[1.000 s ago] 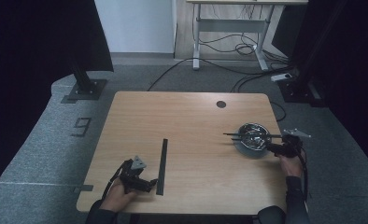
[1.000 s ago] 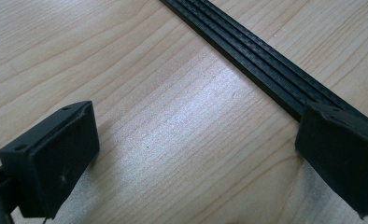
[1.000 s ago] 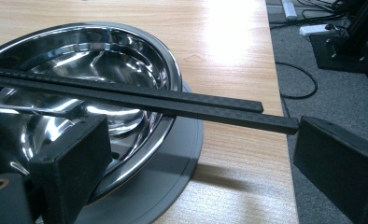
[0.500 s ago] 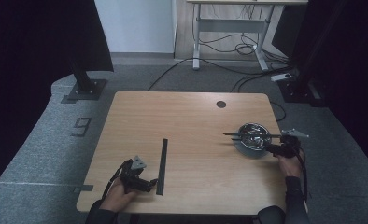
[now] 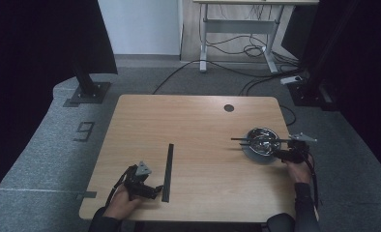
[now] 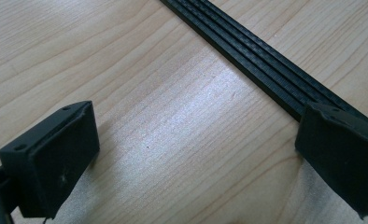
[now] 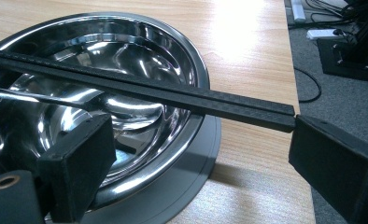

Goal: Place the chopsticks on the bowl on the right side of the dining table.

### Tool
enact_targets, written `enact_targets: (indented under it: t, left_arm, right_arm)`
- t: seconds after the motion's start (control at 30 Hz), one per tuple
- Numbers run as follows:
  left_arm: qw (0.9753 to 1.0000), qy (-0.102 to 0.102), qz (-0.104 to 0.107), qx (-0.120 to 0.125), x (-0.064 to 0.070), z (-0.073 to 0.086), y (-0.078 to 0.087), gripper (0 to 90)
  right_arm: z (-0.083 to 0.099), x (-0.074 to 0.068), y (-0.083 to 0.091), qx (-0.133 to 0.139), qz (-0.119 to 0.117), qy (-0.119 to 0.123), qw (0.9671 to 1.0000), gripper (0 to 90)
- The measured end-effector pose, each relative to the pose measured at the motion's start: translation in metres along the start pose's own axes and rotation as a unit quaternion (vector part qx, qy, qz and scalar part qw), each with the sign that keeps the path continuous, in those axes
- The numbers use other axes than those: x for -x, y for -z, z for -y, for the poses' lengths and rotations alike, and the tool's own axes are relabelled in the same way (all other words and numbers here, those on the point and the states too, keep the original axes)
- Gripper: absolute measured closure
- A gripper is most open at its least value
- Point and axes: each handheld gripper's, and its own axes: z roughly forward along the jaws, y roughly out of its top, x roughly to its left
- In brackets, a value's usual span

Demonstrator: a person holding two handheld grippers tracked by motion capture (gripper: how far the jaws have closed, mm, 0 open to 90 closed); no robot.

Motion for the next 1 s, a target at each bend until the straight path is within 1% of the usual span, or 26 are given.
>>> enact_targets:
  t: [0.3,0.4,0.5,0.53,0.63,0.7,0.73,0.77,0.83,0.9,1.0]
  left_arm:
    - [1.0000,0.000,0.000,0.000,0.000,0.000,0.000,0.0]
    - [1.0000,0.000,0.000,0.000,0.000,0.000,0.000,0.0]
    - [1.0000,0.000,0.001,0.000,0.000,0.000,0.000,0.0]
    - [1.0000,0.000,0.001,0.000,0.000,0.000,0.000,0.0]
    - [1.0000,0.000,0.000,0.000,0.000,0.000,0.000,0.0]
    - [1.0000,0.000,0.000,0.000,0.000,0.000,0.000,0.0]
    - [1.0000,0.000,0.000,0.000,0.000,0.000,0.000,0.0]
    - [1.0000,0.000,0.000,0.000,0.000,0.000,0.000,0.0]
    - [1.0000,0.000,0.000,0.000,0.000,0.000,0.000,0.0]
    - [1.0000,0.000,0.000,0.000,0.000,0.000,0.000,0.0]
    - [1.0000,0.000,0.000,0.000,0.000,0.000,0.000,0.0]
  right_arm:
    - [0.000,0.000,0.000,0.000,0.001,-0.001,1.0000,6.7]
    - [0.000,0.001,0.001,-0.001,0.002,-0.001,1.0000,5.2]
    - [-0.002,0.002,0.004,-0.010,-0.001,0.000,1.0000,0.3]
    - [-0.002,0.002,0.004,-0.010,-0.001,0.000,1.0000,0.3]
    - [-0.005,0.002,0.011,-0.016,0.003,0.009,0.9998,0.0]
    - [-0.006,0.001,0.017,-0.015,-0.001,0.013,0.9998,0.0]
    - [-0.008,0.000,0.024,-0.015,-0.001,0.018,0.9997,0.0]
    - [-0.008,0.000,0.024,-0.015,-0.001,0.018,0.9997,0.0]
    - [-0.009,-0.001,0.032,-0.013,-0.008,0.020,0.9997,0.0]
    - [-0.008,-0.003,0.038,-0.015,-0.009,0.024,0.9996,0.0]
    - [-0.003,-0.006,0.050,-0.020,-0.008,0.037,0.9991,0.0]
